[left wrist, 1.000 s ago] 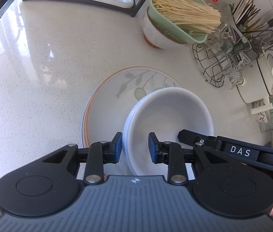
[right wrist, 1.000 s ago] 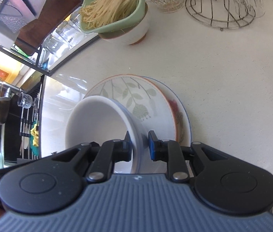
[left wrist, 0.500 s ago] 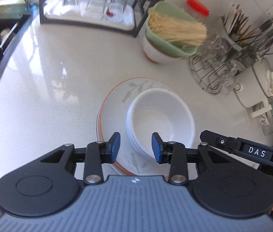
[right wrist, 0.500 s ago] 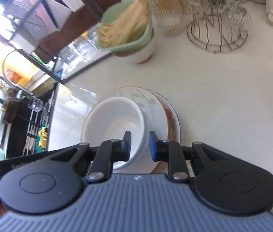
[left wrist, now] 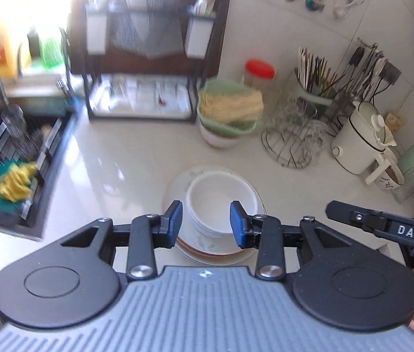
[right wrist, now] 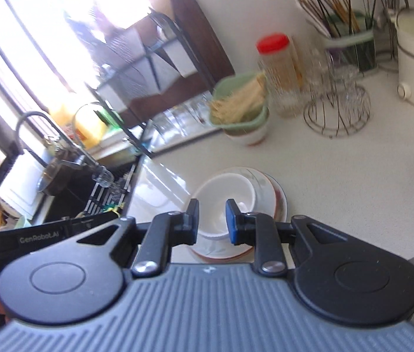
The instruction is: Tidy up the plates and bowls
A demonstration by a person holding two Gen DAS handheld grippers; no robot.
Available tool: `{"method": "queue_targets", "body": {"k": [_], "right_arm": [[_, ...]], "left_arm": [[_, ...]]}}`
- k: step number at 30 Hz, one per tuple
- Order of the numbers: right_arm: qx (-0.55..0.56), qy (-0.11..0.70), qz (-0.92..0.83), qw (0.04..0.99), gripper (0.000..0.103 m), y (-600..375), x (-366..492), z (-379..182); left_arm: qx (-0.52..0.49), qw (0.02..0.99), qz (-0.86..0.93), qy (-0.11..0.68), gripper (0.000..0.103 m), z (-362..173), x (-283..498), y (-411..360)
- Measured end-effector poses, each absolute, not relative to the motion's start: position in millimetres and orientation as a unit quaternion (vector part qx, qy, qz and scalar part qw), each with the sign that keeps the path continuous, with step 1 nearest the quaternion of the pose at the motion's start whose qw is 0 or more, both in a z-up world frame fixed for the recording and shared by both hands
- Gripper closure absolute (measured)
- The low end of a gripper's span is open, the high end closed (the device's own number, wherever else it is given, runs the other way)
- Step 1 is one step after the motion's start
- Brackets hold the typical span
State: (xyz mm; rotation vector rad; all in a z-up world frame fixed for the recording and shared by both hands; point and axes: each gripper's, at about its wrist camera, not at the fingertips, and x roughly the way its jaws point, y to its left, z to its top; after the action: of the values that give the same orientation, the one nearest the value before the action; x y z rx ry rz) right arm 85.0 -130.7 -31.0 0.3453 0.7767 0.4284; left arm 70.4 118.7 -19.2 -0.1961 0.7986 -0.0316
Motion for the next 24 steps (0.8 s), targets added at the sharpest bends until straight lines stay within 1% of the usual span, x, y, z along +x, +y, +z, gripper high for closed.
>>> {"method": "queue_targets", "body": {"k": [6,8,10,12,24], "right_arm": [[0.151,0.331,0.218,0.906,0.079,-138,43,-6],[0.148,0.316,0.218,0.911,0.079,-141,29,-1],[0.145,0.303,0.216,0.917,0.079,-143,17,3],[0.142,0.292,0.213,0.922,0.079,-145,4,5],[0.124,0.259,0.204,0.936,0.079,-153,-56,3]], "left_arm": [[-0.081,0.931,-0.012,0.356,0.062,5,14,110],[-0.083,0.933,-0.016,0.349,0.061,9,-3,107],[-0.079,0.936,-0.016,0.342,0.057,13,-19,105],[-0.072,0.94,-0.014,0.334,0.057,16,-34,103],[-0.071,0.941,-0.016,0.332,0.057,5,-88,92]]}}
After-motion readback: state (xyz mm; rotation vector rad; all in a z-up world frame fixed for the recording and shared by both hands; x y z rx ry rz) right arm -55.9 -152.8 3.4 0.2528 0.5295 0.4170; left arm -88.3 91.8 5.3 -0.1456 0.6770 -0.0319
